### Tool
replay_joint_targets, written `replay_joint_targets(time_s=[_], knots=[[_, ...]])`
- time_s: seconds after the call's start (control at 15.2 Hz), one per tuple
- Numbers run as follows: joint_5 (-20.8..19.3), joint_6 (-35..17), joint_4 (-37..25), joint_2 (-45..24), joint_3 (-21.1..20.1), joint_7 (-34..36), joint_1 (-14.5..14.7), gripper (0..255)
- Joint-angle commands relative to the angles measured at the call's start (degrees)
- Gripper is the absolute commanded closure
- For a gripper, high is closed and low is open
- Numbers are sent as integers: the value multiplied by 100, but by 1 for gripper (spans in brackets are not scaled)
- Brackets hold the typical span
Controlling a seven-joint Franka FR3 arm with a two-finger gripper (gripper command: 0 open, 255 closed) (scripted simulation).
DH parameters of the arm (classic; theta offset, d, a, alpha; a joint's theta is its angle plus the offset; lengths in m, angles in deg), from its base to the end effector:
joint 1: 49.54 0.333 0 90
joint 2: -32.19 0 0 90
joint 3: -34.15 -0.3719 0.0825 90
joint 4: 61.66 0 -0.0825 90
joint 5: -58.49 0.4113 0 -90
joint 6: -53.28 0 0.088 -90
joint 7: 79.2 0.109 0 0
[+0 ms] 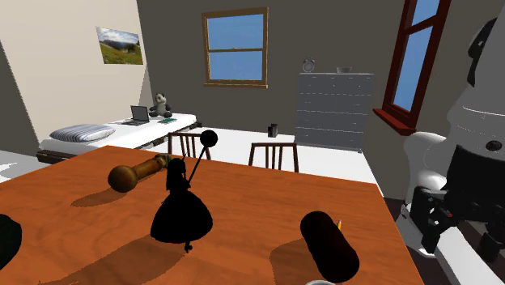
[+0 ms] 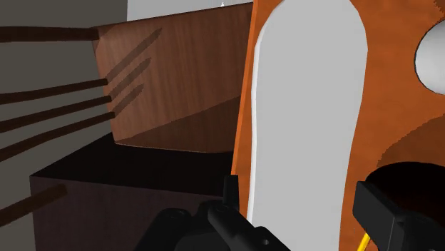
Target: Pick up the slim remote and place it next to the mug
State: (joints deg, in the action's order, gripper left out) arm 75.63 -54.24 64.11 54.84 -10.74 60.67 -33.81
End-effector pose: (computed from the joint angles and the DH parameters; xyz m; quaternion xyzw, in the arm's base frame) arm 0.1813 0.4461 0.5323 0.7245 -0.6892 -0.0030 0.0094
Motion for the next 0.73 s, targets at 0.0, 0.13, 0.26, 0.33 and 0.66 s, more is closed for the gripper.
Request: replay_joint_targets(time_s=[0.0,0.13,0.26,0.33,0.66], knots=[[1,-151,111,-38,-43,4,-6,255],[4,-311,233,-80,-92,11,-10,255],[3,-474,350,-128,-144,21,-16,255],[1,-556,407,-155,-171,27,-20,255],[-27,-973,675,-318,-316,71,-53,255]])
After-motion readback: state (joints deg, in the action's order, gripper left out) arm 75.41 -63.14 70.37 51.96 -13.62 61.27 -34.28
